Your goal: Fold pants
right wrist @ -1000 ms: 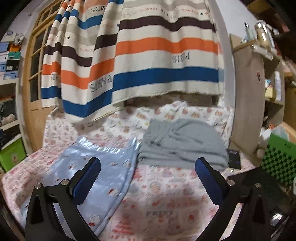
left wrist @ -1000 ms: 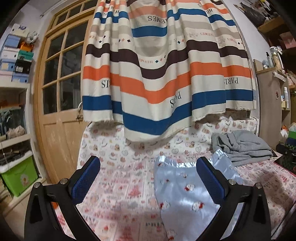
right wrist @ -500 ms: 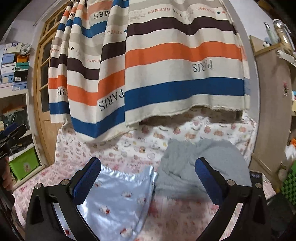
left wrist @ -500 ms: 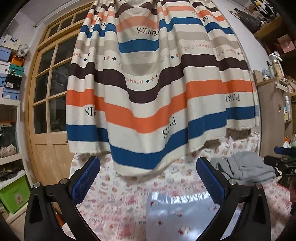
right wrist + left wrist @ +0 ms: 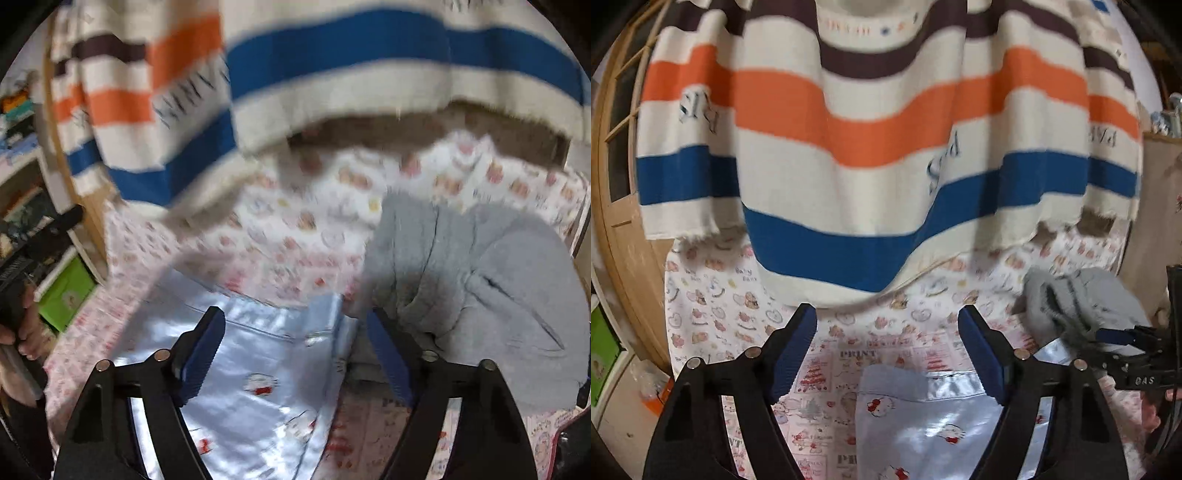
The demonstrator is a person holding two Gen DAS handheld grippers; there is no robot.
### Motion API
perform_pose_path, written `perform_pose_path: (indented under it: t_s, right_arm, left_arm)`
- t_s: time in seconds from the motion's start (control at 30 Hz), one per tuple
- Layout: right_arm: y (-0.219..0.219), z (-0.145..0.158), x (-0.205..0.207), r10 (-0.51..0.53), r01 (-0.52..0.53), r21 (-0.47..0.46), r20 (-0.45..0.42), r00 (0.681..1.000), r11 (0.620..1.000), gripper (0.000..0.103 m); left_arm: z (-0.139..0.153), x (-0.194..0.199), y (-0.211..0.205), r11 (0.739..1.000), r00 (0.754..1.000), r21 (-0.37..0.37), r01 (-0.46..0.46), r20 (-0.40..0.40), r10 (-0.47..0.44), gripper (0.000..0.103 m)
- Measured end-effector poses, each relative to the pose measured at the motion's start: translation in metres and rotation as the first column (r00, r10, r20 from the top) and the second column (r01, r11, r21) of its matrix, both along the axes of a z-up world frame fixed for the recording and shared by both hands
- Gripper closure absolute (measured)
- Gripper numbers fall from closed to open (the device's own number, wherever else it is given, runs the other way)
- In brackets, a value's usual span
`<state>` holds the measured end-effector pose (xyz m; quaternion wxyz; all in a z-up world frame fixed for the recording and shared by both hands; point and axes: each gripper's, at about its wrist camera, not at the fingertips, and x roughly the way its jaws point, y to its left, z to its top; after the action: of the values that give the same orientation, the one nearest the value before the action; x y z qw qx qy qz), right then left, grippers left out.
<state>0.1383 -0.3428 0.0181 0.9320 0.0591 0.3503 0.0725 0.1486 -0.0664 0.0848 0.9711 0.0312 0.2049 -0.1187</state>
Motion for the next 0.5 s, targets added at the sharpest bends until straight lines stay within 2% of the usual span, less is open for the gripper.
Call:
perform_pose_path:
  t_s: [0.03, 0.1, 0.17, 0.23, 0.3, 0.4, 0.5]
  right_arm:
    - [0.001, -0.006, 0.009, -0.006, 0.006, -0.011, -0.024, 1.0, 1.0, 0.033]
    - [0.002, -0.016, 0.021, -0.015, 0.013, -0.033, -0.067, 0.998, 0.999, 0.034]
    - [0.003, -0.025, 0.03, -0.012, 0.008, -0.038, -0.094, 0.995, 0.999, 0.034]
    - [0.004, -0.034, 0.035, -0.001, -0.003, -0.035, -0.116, 0.993, 0.999, 0.042]
    - [0.003, -0.039, 0.038, -0.009, 0.003, -0.045, -0.122, 0.993, 0.999, 0.044]
    - [0.003, -0.041, 0.037, 0.014, -0.018, -0.031, -0.122, 0.992, 0.999, 0.065]
    - [-0.004, -0.042, 0.033, -0.003, 0.003, -0.005, -0.128, 0.992, 1.0, 0.065]
  left_arm:
    - [-0.005, 0.006, -0.002, 1.0, 1.0, 0.014, -0.011, -0.004, 0.011, 0.025]
    - [-0.014, 0.016, -0.003, 0.999, 1.0, 0.025, -0.019, -0.022, 0.02, 0.025]
    - [-0.023, 0.025, 0.0, 1.0, 0.999, 0.011, -0.011, -0.05, 0.011, 0.025]
    - [-0.033, 0.034, 0.005, 1.0, 0.995, -0.007, 0.001, -0.095, -0.001, 0.025]
    - [-0.041, 0.041, 0.011, 1.0, 0.991, -0.027, 0.015, -0.134, -0.019, 0.025]
    - [-0.053, 0.052, 0.019, 0.998, 0.982, -0.059, 0.013, -0.188, -0.023, 0.025]
    - [-0.065, 0.061, 0.024, 0.997, 0.972, -0.072, -0.003, -0.235, -0.014, 0.025]
